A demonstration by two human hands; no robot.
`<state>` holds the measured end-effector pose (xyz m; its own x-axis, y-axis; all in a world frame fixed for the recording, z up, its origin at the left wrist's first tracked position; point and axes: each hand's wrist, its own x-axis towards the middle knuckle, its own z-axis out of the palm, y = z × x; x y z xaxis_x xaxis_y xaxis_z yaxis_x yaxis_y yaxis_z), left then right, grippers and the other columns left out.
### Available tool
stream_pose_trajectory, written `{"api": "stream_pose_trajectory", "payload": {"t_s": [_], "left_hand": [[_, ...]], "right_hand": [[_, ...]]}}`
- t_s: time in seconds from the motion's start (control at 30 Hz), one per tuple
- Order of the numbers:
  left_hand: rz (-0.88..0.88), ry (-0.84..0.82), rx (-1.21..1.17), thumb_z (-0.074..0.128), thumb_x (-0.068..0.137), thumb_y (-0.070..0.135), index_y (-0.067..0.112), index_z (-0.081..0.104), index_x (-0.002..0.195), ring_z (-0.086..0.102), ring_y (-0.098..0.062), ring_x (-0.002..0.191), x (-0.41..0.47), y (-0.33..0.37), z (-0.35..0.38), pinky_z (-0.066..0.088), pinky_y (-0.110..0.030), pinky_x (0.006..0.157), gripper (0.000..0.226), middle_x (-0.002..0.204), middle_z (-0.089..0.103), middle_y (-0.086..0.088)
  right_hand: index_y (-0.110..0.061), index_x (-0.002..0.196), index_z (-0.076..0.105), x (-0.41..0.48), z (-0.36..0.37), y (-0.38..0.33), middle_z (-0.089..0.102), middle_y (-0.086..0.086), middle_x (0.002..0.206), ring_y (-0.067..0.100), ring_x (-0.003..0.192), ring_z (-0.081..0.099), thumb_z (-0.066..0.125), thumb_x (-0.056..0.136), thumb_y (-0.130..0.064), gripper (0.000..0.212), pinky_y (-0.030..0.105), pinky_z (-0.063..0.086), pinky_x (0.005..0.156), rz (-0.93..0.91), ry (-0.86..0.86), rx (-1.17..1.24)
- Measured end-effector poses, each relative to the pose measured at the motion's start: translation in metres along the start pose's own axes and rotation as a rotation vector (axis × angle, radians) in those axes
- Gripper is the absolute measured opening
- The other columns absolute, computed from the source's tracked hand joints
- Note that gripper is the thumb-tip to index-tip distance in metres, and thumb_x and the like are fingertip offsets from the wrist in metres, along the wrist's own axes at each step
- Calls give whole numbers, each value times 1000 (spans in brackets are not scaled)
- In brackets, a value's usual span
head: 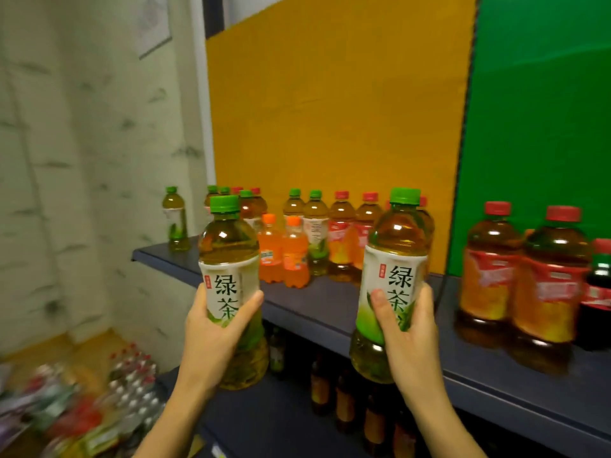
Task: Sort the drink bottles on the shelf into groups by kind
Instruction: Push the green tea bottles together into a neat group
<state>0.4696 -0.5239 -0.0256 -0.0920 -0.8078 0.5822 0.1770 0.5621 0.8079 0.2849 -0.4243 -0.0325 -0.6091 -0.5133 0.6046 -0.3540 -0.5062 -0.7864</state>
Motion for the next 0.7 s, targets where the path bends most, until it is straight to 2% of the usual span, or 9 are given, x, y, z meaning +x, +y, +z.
{"api": "stream_pose_trajectory", "payload": {"t_s": [0.07, 0.17, 0.23, 0.3, 0.4, 0.53, 0.6, 0.7], "left_hand": [[-12, 18, 37, 82, 61, 38, 27, 58, 90, 64, -12, 71, 16, -8, -37, 51, -19, 56, 39, 76, 67, 5], [-10, 34, 99, 78, 53, 53, 30, 58, 92, 65, -8, 72, 39, -19, -87, 51, -24, 61, 49, 77, 69, 10], [-9, 57, 143, 81, 59, 49, 30, 57, 93, 65, -4, 73, 54, -25, -115, 50, -27, 67, 46, 80, 69, 13], [4, 73, 173, 79, 65, 42, 28, 56, 92, 63, -1, 71, 69, -33, -139, 49, -28, 67, 38, 81, 68, 13], [10, 107, 205, 78, 61, 50, 27, 56, 92, 62, -2, 71, 91, -46, -169, 50, -26, 66, 44, 81, 67, 8], [-2, 133, 211, 76, 62, 50, 32, 54, 94, 64, -4, 78, 128, -73, -202, 53, -26, 70, 43, 86, 66, 1], [7, 137, 216, 77, 62, 52, 33, 54, 94, 64, -5, 79, 152, -89, -214, 54, -24, 67, 44, 85, 67, 4], [22, 153, 211, 68, 63, 41, 28, 55, 94, 63, -8, 76, 195, -117, -228, 50, -27, 68, 36, 87, 65, 0]], "right_hand": [[-33, 102, 47, -1, 42, 7, 62, -16, 100, -12, 88, 59, 57, 66, -48, 40, 7, 47, 68, -2, -24, 30], [-35, 105, 46, 0, 99, 16, 61, -17, 101, -14, 88, 58, 57, 68, -45, 40, 6, 47, 67, 13, -72, 83], [-37, 110, 44, 3, 134, 23, 60, -18, 104, -14, 90, 57, 57, 67, -47, 46, 6, 48, 68, 23, -107, 99], [-35, 117, 42, 6, 168, 31, 59, -18, 108, -11, 95, 57, 57, 67, -51, 55, 11, 50, 73, 25, -137, 101], [-33, 122, 42, 13, 214, 46, 59, -16, 113, -2, 103, 57, 57, 68, -52, 60, 20, 51, 81, 25, -176, 103], [-37, 114, 43, 27, 275, 69, 58, -18, 110, -4, 102, 57, 57, 69, -51, 50, 11, 50, 77, 25, -233, 116], [-32, 119, 42, 37, 304, 83, 57, -17, 111, -8, 101, 55, 56, 69, -52, 55, 9, 49, 77, 19, -244, 121], [-42, 112, 39, 57, 347, 105, 55, -23, 109, -17, 96, 53, 57, 73, -46, 43, 3, 45, 72, 5, -262, 136]]}}
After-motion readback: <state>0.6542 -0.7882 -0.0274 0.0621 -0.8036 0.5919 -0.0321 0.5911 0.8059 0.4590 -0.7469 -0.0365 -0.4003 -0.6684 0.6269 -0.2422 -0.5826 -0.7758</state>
